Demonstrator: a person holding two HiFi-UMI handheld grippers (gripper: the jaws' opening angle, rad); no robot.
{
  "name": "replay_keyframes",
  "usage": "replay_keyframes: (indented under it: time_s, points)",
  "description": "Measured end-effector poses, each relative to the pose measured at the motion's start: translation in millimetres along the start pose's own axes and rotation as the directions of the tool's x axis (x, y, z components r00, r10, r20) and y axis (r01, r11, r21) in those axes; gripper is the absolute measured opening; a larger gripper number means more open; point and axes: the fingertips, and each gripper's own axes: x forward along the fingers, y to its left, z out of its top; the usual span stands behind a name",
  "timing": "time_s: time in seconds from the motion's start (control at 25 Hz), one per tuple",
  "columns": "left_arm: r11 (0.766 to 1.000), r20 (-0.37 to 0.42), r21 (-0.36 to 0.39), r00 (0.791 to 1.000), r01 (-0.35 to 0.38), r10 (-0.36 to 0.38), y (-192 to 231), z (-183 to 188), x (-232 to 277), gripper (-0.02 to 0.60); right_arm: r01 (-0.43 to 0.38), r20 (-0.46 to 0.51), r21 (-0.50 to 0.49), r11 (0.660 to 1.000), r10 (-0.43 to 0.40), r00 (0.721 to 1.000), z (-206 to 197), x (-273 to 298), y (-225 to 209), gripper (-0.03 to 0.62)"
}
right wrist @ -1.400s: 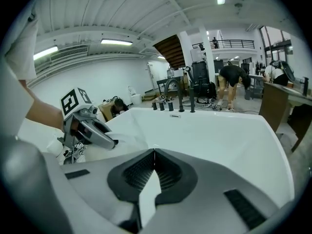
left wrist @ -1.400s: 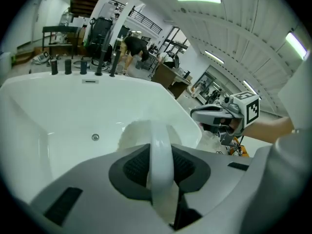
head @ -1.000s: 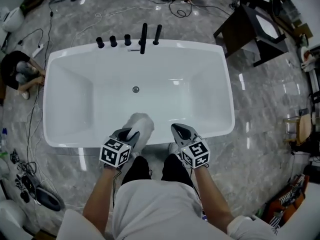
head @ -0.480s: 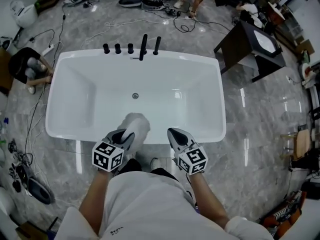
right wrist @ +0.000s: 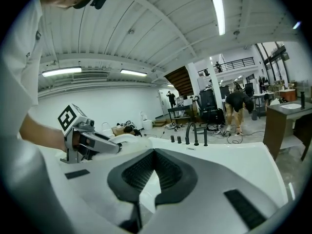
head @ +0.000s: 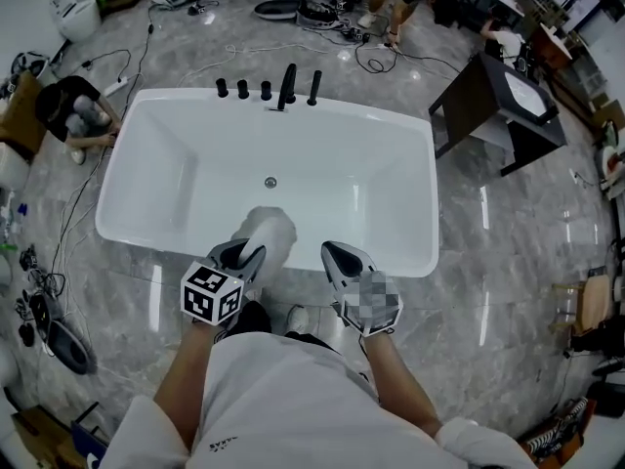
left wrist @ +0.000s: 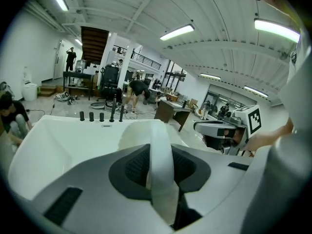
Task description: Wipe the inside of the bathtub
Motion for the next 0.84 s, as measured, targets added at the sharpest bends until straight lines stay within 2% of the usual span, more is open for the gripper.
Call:
replay_keyframes:
  time_s: [0.2,0.52,0.84]
  points:
    - [1.000,0.028,-0.003,0.999,-0.024,0.024,-9,-1,-12,0.097,-0.005,0.019,-0.015,1.000,0.005,1.000,4,-9,7,0.018]
    - [1.000,0.049,0.027,0.999,0.004,-0.005,-4,9,-24,0.097,0.040,0.039,0.001,0.999,-0.040,0.998,11,-11,13,0.018]
    - [1.000,0.049,0.025,0.999,0.019,-0.020,6,10,-18,0.097,0.067,0.042,-0.005,0.998,-0.067,0.997,14,-3,7,0.018]
